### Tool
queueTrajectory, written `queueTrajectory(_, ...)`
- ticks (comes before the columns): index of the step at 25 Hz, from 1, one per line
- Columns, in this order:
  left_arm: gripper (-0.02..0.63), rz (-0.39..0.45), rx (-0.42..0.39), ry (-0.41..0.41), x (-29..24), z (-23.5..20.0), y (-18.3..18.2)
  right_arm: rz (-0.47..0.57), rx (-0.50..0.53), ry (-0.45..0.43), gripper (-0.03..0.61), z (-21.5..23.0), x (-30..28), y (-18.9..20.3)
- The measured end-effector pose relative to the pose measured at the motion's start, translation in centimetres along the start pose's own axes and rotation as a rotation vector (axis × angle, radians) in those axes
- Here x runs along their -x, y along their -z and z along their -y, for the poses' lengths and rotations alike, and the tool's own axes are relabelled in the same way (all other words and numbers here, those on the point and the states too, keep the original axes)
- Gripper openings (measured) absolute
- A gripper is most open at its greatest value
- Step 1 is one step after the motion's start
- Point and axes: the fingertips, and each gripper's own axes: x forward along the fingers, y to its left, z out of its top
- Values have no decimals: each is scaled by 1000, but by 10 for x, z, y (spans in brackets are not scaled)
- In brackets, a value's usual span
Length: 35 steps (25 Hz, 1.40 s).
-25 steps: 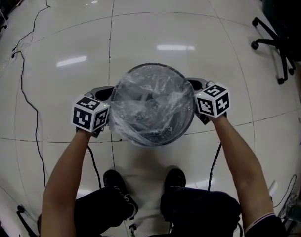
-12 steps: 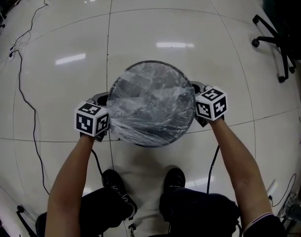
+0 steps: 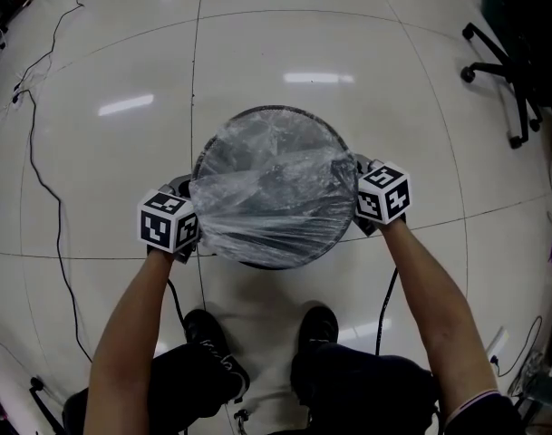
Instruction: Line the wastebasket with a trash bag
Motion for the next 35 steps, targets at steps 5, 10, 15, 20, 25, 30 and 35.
queueTrajectory(5,14,-17,10,-2,-3,2,7,-11,-10,-6,2,-2,-2,6)
queueTrajectory(10,27,-18,15,13,-3,2,8,-7,-27,-9,5,-1,-3,6)
queueTrajectory(15,85,-18,26,0,11,-2,6,9,-54,14,94,7,8,2)
queueTrajectory(20,126,-19,17,-36,35,-4,1,22,-44,32,115,5,34,-5)
queueTrajectory(25,129,-31,-5,-63,59,4,-1,36,-34,71,121,-3,66,-7)
queueTrajectory(30,130,-46,-21,-109,85,15,4,68,-25,105,121,-20,107,-7)
queueTrajectory(35,129,-14,-27,-149,116,34,1,112,-5,109,121,-51,147,-13)
